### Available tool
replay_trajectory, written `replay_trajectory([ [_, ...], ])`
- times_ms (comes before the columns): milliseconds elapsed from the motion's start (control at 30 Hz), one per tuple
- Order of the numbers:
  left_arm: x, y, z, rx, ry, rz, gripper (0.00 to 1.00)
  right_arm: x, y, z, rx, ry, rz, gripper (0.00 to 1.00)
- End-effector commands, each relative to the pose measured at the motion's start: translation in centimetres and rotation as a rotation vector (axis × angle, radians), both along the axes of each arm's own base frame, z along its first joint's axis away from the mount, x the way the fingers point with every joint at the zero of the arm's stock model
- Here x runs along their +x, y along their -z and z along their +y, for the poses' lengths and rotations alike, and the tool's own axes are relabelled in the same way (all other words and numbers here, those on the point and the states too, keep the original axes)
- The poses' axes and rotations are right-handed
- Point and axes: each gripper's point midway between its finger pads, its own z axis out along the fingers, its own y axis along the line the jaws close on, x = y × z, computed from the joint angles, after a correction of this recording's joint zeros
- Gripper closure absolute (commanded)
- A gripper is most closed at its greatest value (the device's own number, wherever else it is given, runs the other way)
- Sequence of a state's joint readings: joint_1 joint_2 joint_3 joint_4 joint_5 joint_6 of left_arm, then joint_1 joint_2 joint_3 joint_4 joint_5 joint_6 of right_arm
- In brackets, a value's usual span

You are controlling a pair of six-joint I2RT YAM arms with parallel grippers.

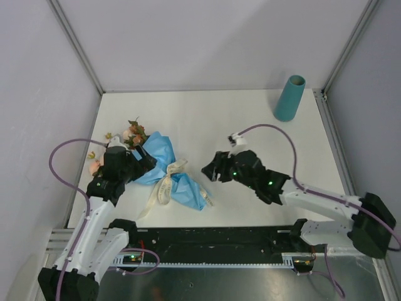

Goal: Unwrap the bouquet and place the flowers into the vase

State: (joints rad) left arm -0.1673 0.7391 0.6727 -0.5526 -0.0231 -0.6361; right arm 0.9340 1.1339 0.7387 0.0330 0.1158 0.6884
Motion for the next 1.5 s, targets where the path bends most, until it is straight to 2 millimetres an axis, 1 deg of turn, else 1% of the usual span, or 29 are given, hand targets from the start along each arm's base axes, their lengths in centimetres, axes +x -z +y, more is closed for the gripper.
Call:
replay_trajectory([
  [0, -0.8, 1.6, 0.3, -0.137, -0.093, 0.063, 0.05, 0.1, -1.3, 4.2, 0.054, -0.059, -0.102, 0.40],
  [100, -1.1, 2.4, 0.7, -0.166, -0.139, 0.076, 0.08, 0.1, 1.8, 4.2, -0.051, -0.079, -0.083, 0.42],
  [167, -1.3, 2.6, 0.7, -0.177, -0.149, 0.075, 0.10, -0.4, 4.0, 3.9, -0.126, -0.113, -0.058, 0.43],
  [333, -1.7, 3.2, 0.9, -0.181, -0.169, 0.075, 0.12, -3.1, 9.3, 3.5, -0.262, -0.225, 0.038, 0.44],
  [400, -1.8, 3.8, 1.0, -0.190, -0.186, 0.086, 0.13, -4.3, 10.7, 3.5, -0.280, -0.254, 0.072, 0.44],
  [467, -1.8, 4.3, 1.0, -0.199, -0.194, 0.098, 0.13, -5.1, 11.7, 3.3, -0.285, -0.265, 0.103, 0.44],
  [600, -1.7, 4.9, 0.9, -0.208, -0.204, 0.106, 0.14, -6.1, 13.2, 2.8, -0.300, -0.250, 0.147, 0.44],
  [700, -1.5, 5.5, 1.1, -0.212, -0.226, 0.112, 0.16, -6.3, 14.0, 2.4, -0.310, -0.227, 0.173, 0.45],
  [933, -1.0, 6.7, 1.0, -0.232, -0.248, 0.124, 0.18, -6.7, 15.4, 2.2, -0.317, -0.209, 0.217, 0.49],
  [1033, -0.9, 7.2, 1.0, -0.238, -0.255, 0.129, 0.18, -6.9, 15.6, 2.5, -0.310, -0.213, 0.234, 0.52],
  [1133, -0.7, 7.5, 1.0, -0.249, -0.264, 0.130, 0.20, -7.0, 15.7, 2.4, -0.305, -0.199, 0.251, 0.53],
  [1200, -0.5, 7.7, 0.9, -0.257, -0.269, 0.131, 0.20, -6.9, 15.6, 2.2, -0.308, -0.185, 0.253, 0.58],
  [1267, -0.3, 7.9, 1.2, -0.254, -0.285, 0.129, 0.21, -6.8, 15.1, 2.0, -0.303, -0.177, 0.243, 0.72],
  [1300, -0.2, 8.0, 1.2, -0.253, -0.292, 0.125, 0.22, -6.7, 14.8, 1.9, -0.303, -0.171, 0.236, 0.82],
  [1333, -0.1, 8.1, 1.3, -0.252, -0.296, 0.126, 0.23, -6.6, 14.3, 1.9, -0.296, -0.168, 0.224, 0.91],
  [1367, -0.1, 8.2, 1.3, -0.251, -0.299, 0.126, 0.24, -6.5, 14.0, 1.8, -0.292, -0.162, 0.216, 0.96],
  [1400, -0.1, 8.3, 1.4, -0.250, -0.301, 0.128, 0.24, -6.3, 13.4, 1.7, -0.284, -0.157, 0.205, 0.98],
  [1467, -0.2, 8.5, 1.5, -0.246, -0.306, 0.128, 0.26, -6.1, 12.5, 1.5, -0.272, -0.147, 0.182, 0.99],
])
